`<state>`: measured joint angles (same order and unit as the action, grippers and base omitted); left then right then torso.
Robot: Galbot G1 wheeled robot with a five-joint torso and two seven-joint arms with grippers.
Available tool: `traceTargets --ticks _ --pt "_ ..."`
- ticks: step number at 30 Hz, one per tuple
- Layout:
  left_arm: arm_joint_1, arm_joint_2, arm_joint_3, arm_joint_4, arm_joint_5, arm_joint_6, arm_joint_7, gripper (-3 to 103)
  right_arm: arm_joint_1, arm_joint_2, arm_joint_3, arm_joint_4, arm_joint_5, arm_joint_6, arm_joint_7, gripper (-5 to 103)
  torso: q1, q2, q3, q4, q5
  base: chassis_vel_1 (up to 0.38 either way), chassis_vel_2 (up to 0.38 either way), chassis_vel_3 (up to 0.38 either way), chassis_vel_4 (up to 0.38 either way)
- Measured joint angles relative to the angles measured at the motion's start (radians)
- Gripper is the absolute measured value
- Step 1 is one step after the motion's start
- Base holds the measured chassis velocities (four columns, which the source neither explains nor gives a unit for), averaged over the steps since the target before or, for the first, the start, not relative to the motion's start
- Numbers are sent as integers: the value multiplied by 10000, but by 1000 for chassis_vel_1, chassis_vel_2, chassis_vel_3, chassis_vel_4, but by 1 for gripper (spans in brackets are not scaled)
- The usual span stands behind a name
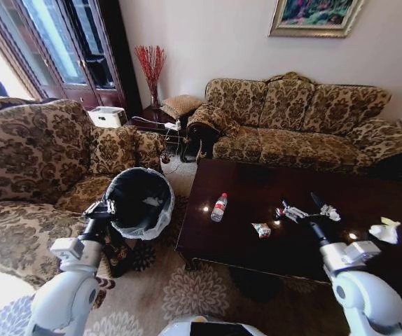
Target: Move to the front of the table and place the trash on the table into the trash bin.
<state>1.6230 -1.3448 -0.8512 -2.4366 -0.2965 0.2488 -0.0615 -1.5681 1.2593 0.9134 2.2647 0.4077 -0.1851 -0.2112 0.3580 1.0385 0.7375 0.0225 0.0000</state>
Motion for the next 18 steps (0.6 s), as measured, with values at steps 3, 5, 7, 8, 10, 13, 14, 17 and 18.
traceTargets --ticks 3,5,7,8,10,13,14,17,18 --pt "16 -15 0 33 32 0 11 3 -10 19 -4 -59 -101 42 -13 100 0 0 0 1 -1 0 0 0 0" --pt "14 -25 3 44 55 0 16 3 -10 35 -21 -67 -153 49 -24 100 -1 0 0 1 0 -44 55 46 -51" --pt "12 -28 10 50 62 0 22 3 -8 43 -46 -68 -190 51 -26 100 -1 0 0 2 -1 -57 76 53 -66" --pt "6 -31 13 56 65 -3 27 3 -6 45 -64 -68 -219 51 -27 100 0 0 0 1 0 -87 88 103 -93" --pt "-6 -36 13 68 71 -11 30 3 1 45 -77 -67 -243 51 -27 100 0 0 0 2 0 -91 91 103 -95" --pt "-10 -54 13 81 76 -23 37 3 15 24 -120 -62 -250 36 9 100 1 -1 1 1 -1 -91 95 85 -110" --pt "-10 -54 13 81 76 -23 37 3 15 24 -120 -62 -250 36 9 100 1 -1 1 1 -1 -90 68 84 -118" --pt "-14 -99 13 112 78 -54 39 3 124 -114 -348 -357 -225 -5 124 100 6 -3 2 1 -1 -55 65 61 -65" --pt "-14 -99 13 112 78 -54 39 3 124 -114 -348 -357 -225 -5 124 100 6 -3 2 1 -1 -18 41 58 -65"
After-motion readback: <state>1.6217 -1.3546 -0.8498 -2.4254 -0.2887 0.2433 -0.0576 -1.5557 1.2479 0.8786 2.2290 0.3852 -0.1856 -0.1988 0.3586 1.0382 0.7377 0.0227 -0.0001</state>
